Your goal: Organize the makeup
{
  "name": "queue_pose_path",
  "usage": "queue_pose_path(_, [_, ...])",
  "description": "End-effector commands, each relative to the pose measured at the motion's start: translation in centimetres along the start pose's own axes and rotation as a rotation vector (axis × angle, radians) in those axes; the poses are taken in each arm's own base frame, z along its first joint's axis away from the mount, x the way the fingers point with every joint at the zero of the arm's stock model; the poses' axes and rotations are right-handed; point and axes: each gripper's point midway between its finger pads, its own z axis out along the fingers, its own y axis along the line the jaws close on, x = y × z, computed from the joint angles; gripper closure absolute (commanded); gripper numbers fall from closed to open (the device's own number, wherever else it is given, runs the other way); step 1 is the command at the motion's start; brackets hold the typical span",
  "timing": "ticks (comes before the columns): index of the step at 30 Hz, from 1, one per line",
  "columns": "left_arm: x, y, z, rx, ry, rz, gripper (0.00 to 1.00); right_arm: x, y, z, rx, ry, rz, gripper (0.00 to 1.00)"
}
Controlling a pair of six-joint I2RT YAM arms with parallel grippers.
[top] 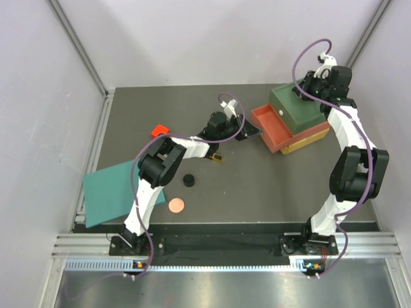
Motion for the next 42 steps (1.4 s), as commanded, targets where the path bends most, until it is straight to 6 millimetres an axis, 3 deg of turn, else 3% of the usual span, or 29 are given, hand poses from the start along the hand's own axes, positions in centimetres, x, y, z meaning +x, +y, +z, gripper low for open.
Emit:
queue_pose_path(1, [-0.5, -2.1, -1.0, 0.021, 0.003, 0.073, 1.0, 16.7, -2.2, -1.4, 0.102, 0.522, 0.232, 0.84])
queue_pose_path(6, [-0.8, -1.5, -1.2, 0.001, 0.003, 0.086, 1.0, 16.7, -2.2, -1.3, 0.102, 0.523, 0.232, 0.84])
queue_pose_path(8, [-0.8, -0.9, -1.4, -0.031, 0.019, 0.119, 0.88, 16.7, -2.2, -1.3, 0.102, 0.522, 0.231, 0.84])
queue_pose_path(10, [-1.0, -1.0, -1.6, -0.042, 0.022, 0.149, 0.61, 16.7, -2.2, -1.3, 0.102, 0.525, 0.232, 0.84])
queue_pose_path(13, [-1.3, -0.6, -2.0, -0.071, 0.025, 0.177, 0.41, 16.8, -2.3, -1.3, 0.102, 0.525, 0.232, 0.84])
queue_pose_path(20, [-2.3, -1.1, -2.9, -0.07, 0.008, 0.241, 0.19, 16.9, -2.3, -1.2, 0.103, 0.526, 0.234, 0.84])
queue_pose_path(30, [-4.1, -2.7, -6.4, -0.126, 0.039, 0.579, 0.17, 17.2, -2.3, -1.2, 0.102, 0.533, 0.238, 0.84])
queue_pose_path(37, [-2.5, -0.1, -9.7, -0.25, 0.242, 0.81, 0.17, 17.1, -2.3, -1.2, 0.1, 0.53, 0.237, 0.84])
queue_pose_path(42, [-2.0, 2.4, -13.9, -0.425, 0.365, 0.876, 0.17, 17.1, -2.3, -1.3, 0.103, 0.529, 0.234, 0.84])
